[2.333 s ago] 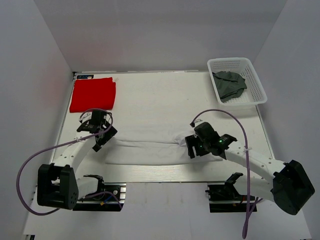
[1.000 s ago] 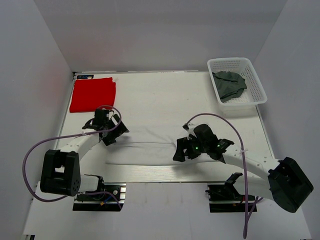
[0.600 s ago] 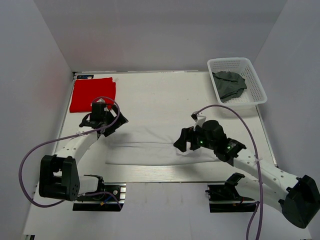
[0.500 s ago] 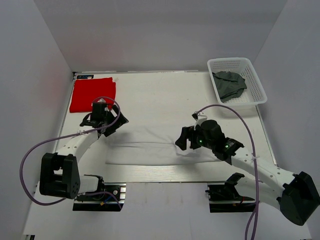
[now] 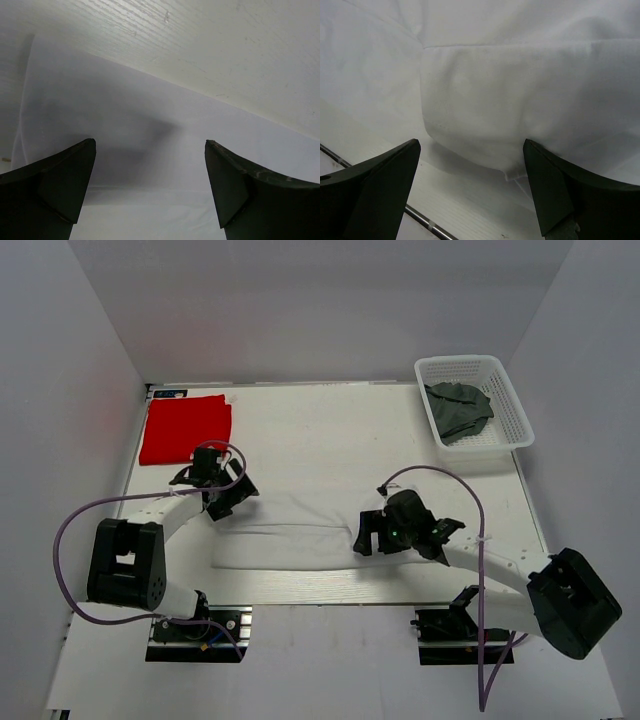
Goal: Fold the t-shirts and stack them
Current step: Fold the other side of the tshirt into a rectangle, then rotate the tshirt 90 degrees
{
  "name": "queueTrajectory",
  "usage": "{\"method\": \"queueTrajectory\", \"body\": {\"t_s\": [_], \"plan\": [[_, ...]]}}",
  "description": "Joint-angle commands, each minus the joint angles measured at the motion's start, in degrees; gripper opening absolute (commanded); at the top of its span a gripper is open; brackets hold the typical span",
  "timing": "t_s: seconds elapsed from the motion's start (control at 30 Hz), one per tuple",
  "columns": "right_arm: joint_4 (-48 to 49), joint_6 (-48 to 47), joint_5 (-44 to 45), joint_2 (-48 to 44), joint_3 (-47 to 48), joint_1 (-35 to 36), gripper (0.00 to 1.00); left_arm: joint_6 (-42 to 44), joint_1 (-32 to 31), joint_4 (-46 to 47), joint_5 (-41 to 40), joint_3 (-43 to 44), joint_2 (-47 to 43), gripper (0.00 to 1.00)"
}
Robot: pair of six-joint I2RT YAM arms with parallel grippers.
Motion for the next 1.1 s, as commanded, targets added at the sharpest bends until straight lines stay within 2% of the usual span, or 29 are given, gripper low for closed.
{"method": "queueTrajectory", "body": {"t_s": [0.0,0.23,0.3,0.37,0.47,0.57,0.6,0.67,0.7,0.73,0.87,0.93,1.03,1.07], "plan": [[-2.94,3.51,3.43,4.73,-1.46,-0.17,0.9,0.66,-0.1,-1.67,-4.24,-0.12,-0.98,1.0],[-5.93,4.64,10.45,11.85,1.89,-0.87,0.9,-2.5,-0.1,-5.36,-10.48,-5.38,-2.21,1.0],[-5.49,5.17,11.61,13.52,3.55,-1.22,0.9,-6.62,-0.1,-9.13,-11.01,-5.92,-3.78,1.0],[-5.84,5.09,13.01,16.42,8.35,-2.27,0.9,-7.52,-0.71,-7.4,-6.11,-10.03,-6.33,1.0],[-5.76,3.6,15.48,24.14,16.1,-3.68,0.9,-10.67,-1.42,-5.02,-3.1,-17.15,-13.71,1.0],[-2.87,-3.15,18.36,30.04,21.56,-5.17,0.9,-11.73,-2.12,-5.8,-1.0,-20.24,-18.19,1.0],[-2.68,-3.96,19.08,31.36,26.45,-5.96,0.9,-11.74,-2.9,-5.28,2.75,-21.37,-18.73,1.0],[-2.5,-7.11,17.51,37.86,30.61,-7.54,0.9,-11.74,-4.31,-3.0,6.29,-23.05,-19.44,1.0],[-2.41,-8.18,17.07,39.62,36.98,-8.33,0.9,-11.74,-4.32,-2.3,7.08,-24.45,-19.44,1.0],[-2.33,-11.93,15.5,43.29,39.22,-9.04,0.9,-11.74,-5.19,-2.9,6.39,-24.46,-19.44,1.0],[-5.57,-16.44,10.31,57.0,56.33,-11.06,0.9,-11.21,-7.82,-2.21,7.61,-25.68,-16.46,1.0],[-5.32,-20.55,4.68,61.15,63.2,-11.42,0.9,-10.68,-9.06,1.57,9.55,-26.48,-14.44,1.0],[-4.61,-26.1,-0.16,66.17,69.89,-11.07,0.9,-10.68,-11.78,2.28,10.08,-24.99,-11.45,1.0],[-5.66,-27.51,-4.17,69.66,72.26,-11.41,0.9,-9.98,-13.18,2.8,10.6,-24.12,-9.87,1.0]]}}
